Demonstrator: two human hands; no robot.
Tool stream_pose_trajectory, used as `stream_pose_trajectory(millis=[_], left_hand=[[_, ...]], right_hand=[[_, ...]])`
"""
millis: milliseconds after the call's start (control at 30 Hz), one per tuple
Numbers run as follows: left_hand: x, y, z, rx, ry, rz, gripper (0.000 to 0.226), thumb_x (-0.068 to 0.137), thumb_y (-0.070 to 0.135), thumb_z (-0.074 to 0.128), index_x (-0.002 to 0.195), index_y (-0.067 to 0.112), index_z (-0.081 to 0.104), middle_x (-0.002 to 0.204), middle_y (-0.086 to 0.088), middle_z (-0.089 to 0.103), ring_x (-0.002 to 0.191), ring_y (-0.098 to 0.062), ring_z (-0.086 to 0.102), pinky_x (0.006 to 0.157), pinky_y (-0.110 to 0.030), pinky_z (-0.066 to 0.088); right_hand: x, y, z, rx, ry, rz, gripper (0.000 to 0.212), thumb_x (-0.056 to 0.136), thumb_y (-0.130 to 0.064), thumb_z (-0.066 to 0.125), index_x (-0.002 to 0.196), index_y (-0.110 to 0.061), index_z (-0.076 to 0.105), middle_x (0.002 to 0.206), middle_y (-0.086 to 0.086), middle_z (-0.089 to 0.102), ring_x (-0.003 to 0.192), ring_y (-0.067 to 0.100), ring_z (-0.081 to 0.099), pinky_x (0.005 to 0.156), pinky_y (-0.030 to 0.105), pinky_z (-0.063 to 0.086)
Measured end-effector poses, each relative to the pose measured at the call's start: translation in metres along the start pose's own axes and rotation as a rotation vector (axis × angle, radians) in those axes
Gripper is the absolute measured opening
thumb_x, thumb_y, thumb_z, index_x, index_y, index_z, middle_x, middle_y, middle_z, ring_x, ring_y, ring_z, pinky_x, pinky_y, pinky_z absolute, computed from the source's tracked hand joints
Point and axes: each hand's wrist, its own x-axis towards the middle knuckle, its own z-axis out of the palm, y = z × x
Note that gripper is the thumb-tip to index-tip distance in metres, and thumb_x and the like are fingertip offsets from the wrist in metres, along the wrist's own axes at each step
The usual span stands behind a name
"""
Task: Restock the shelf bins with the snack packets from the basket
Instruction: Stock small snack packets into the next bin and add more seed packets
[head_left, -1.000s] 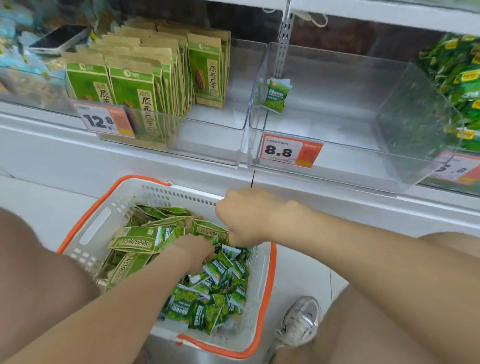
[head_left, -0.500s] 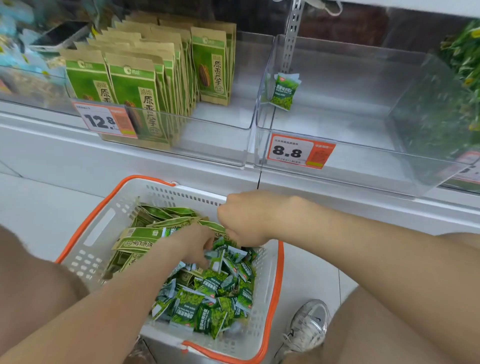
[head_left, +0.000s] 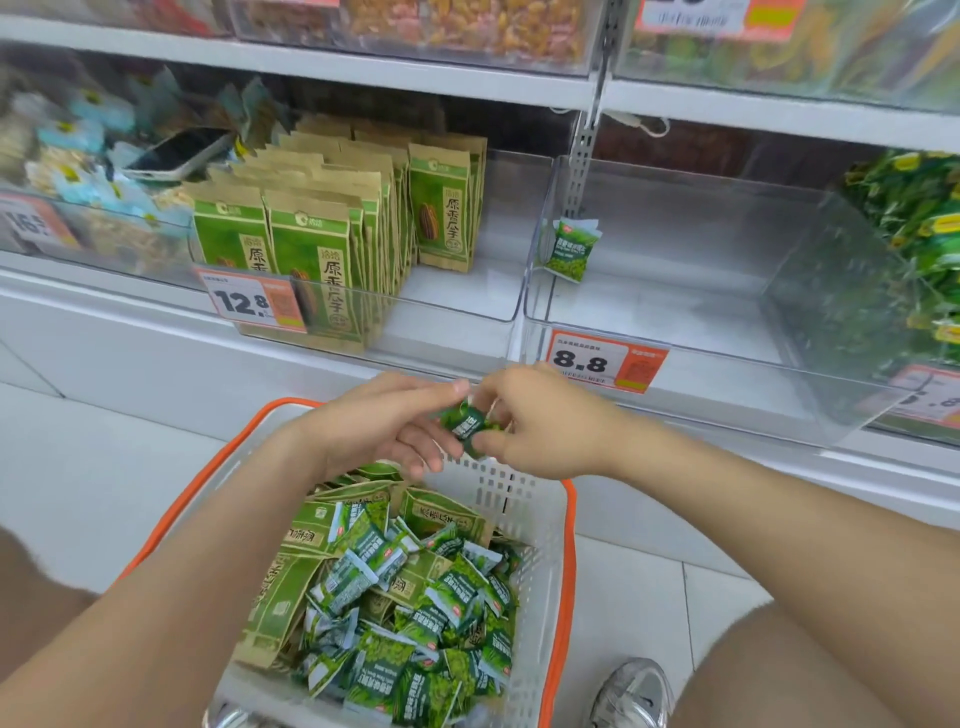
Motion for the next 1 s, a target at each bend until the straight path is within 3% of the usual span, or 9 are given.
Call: stream_pose_trajectory(millis=[133,333,433,533,600,667,767,900,1000], left_hand=[[0.001,0.008,0.002,0.109,0.165,0.271,0.040,0.103,0.030,0.060,0.099,-0.009,0.068,0.075,-0.018,0.071,0.050,-0.018,0.057,0.048,-0.026,0.050],[-0.006,0.022,0.010,0.235,0.263,0.378,0.049,0.108,0.031,0.056,0.073,-0.001,0.064,0.058,-0.012,0.064,0.044,-0.020,0.043,0.049,-0.029,0.034],[-0.009,0.036,0.021,0.246,0.340,0.485,0.051,0.108,0.032,0.057,0.068,0.001,0.064,0.051,-0.008,0.059,0.042,-0.019,0.043,0.047,-0.028,0.034],[-0.004,0.047,0.030,0.260,0.545,0.658,0.054,0.110,0.036,0.053,0.068,0.005,0.067,0.053,-0.011,0.058,0.044,-0.020,0.047,0.048,-0.028,0.035],[0.003,0.053,0.034,0.351,0.713,0.762,0.044,0.110,0.032,0.052,0.075,0.016,0.073,0.055,-0.002,0.058,0.050,-0.016,0.050,0.052,-0.028,0.037],[0.009,0.060,0.038,0.466,0.807,0.836,0.027,0.104,0.024,0.059,0.083,0.020,0.075,0.066,0.006,0.061,0.061,-0.010,0.054,0.059,-0.029,0.041],[0.023,0.067,0.044,0.678,0.826,0.896,0.009,0.097,0.025,0.065,0.098,0.019,0.071,0.090,0.006,0.064,0.086,-0.015,0.057,0.078,-0.034,0.047],[0.041,0.071,0.055,0.836,0.756,0.768,0.043,0.099,0.050,0.058,0.127,0.018,0.061,0.113,0.004,0.067,0.102,-0.020,0.062,0.087,-0.041,0.049],[0.051,0.075,0.058,1.012,0.759,0.604,0.050,0.099,0.061,0.051,0.129,0.021,0.055,0.108,0.001,0.071,0.093,-0.030,0.067,0.070,-0.041,0.048]], right_hand=[[-0.006,0.000,-0.012,0.571,-0.120,0.233,0.015,0.102,-0.010,0.064,0.112,0.001,0.063,0.099,0.021,0.076,0.084,0.023,0.079,0.080,0.044,0.065],[-0.014,-0.006,-0.025,0.739,-0.087,0.260,0.018,0.100,-0.011,0.068,0.110,0.003,0.065,0.102,0.018,0.078,0.093,0.024,0.078,0.088,0.044,0.064],[-0.020,-0.016,-0.040,0.784,0.003,0.250,0.031,0.096,-0.023,0.075,0.099,0.006,0.064,0.085,0.013,0.078,0.085,0.022,0.078,0.077,0.039,0.066],[-0.025,-0.023,-0.070,0.749,0.094,0.248,0.029,0.096,-0.024,0.074,0.096,0.004,0.066,0.083,0.016,0.078,0.065,0.026,0.077,0.051,0.032,0.059],[-0.026,-0.019,-0.090,0.735,0.302,0.271,0.026,0.093,-0.023,0.072,0.082,0.000,0.066,0.066,0.013,0.070,0.042,0.022,0.063,0.042,0.025,0.040],[-0.019,-0.006,-0.107,0.770,0.573,0.321,0.026,0.090,-0.025,0.069,0.072,-0.008,0.060,0.056,0.008,0.056,0.038,0.023,0.050,0.045,0.024,0.031],[0.007,0.032,-0.114,0.732,0.769,0.475,0.031,0.086,-0.038,0.069,0.080,-0.014,0.051,0.065,0.005,0.046,0.050,0.030,0.063,0.047,0.034,0.042],[0.042,0.087,-0.111,0.510,0.610,0.640,0.039,0.079,-0.043,0.082,0.080,-0.005,0.071,0.073,0.010,0.064,0.069,0.030,0.059,0.064,0.037,0.051],[0.068,0.113,-0.112,0.477,0.426,0.681,0.038,0.080,-0.039,0.089,0.081,-0.007,0.067,0.077,0.009,0.065,0.060,0.021,0.055,0.049,0.025,0.046]])
